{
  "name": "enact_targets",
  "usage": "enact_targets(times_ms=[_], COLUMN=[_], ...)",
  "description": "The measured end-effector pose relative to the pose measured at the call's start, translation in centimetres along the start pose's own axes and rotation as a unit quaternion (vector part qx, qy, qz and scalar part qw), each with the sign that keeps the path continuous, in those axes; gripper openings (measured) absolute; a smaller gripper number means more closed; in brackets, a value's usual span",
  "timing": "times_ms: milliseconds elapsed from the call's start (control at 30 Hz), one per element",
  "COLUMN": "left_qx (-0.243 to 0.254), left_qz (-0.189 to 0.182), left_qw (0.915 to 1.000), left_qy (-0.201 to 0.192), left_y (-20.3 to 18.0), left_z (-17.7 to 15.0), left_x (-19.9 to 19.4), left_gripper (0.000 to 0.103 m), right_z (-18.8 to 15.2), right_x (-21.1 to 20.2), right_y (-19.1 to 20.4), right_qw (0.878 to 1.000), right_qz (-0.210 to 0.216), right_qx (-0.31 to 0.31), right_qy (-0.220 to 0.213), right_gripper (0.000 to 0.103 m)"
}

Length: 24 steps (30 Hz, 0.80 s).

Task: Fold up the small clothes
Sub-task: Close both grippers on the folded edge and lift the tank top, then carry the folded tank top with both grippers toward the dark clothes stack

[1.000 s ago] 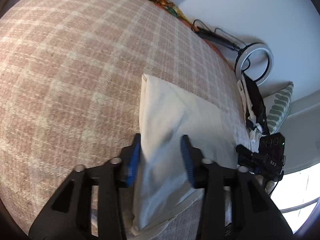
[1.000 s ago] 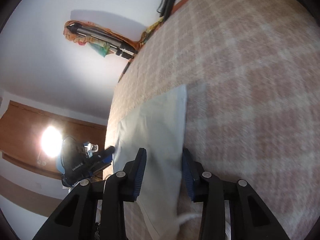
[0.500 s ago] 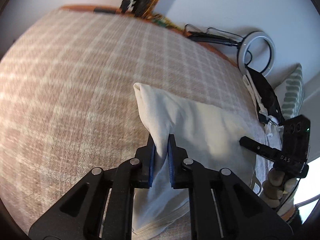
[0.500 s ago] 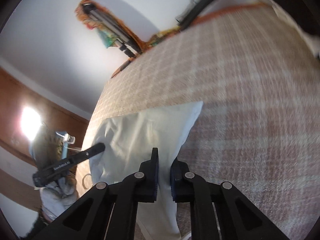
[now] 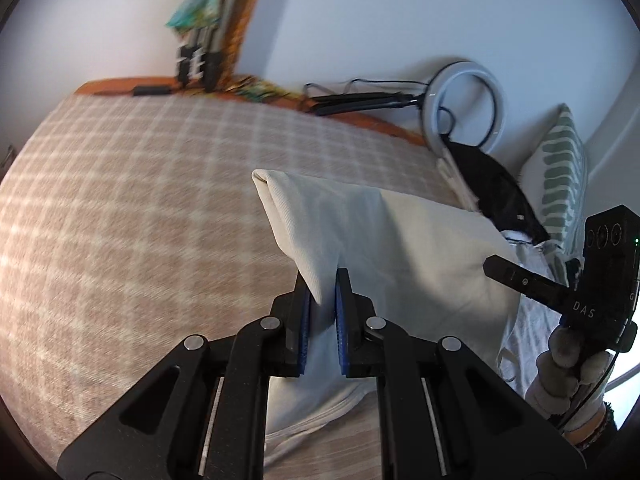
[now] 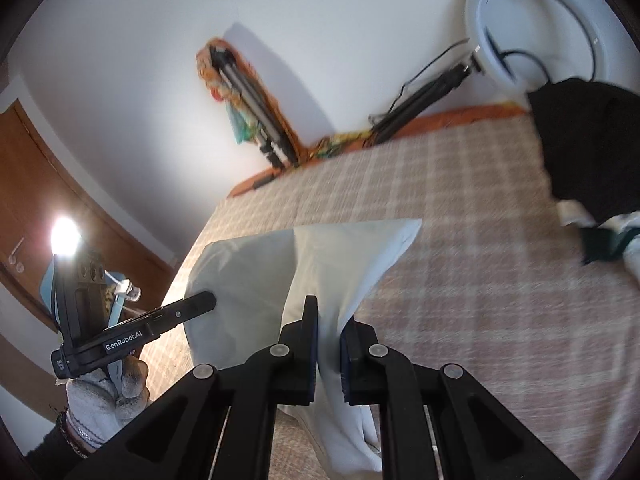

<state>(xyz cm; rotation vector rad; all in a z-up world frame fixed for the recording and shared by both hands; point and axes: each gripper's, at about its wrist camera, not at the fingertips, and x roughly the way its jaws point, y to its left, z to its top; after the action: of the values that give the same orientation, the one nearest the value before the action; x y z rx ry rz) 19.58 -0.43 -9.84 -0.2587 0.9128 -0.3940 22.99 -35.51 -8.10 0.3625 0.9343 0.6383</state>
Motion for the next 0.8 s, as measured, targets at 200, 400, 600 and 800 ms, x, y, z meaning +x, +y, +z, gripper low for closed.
enact_targets(times_ms=[200, 400, 600, 800], left_qx=[0.034, 0.061, 0.088, 0.118], left_qz=[-0.034, -0.07, -0.087, -0.094], left_qw=[0.9987, 0.9956, 0.9922, 0.9882], left_qy=[-0.016, -0.016, -0.017, -0.025], left_y=[-5.2, -10.5, -15.6, -20.3], left_z=[1.5, 2.3, 3.4, 5.4], left_x=[0.9, 2.6, 4.6, 7.0], left_gripper=[0.009, 0.009, 0.009, 0.009], right_z=[0.9, 2.2, 4.0, 6.0], right_x=[-4.1, -9.5, -13.1, -15.3], right_y=[-2.1, -5.0, -6.7, -9.0], right_qw=[0.999, 0.994, 0.989, 0.984], right_qz=[-0.029, -0.067, -0.101, -0.133], right_qx=[0.01, 0.02, 0.007, -0.018], right_qy=[-0.036, -0.079, -0.109, -0.118], right_gripper=[0.006, 0.006, 0.006, 0.006])
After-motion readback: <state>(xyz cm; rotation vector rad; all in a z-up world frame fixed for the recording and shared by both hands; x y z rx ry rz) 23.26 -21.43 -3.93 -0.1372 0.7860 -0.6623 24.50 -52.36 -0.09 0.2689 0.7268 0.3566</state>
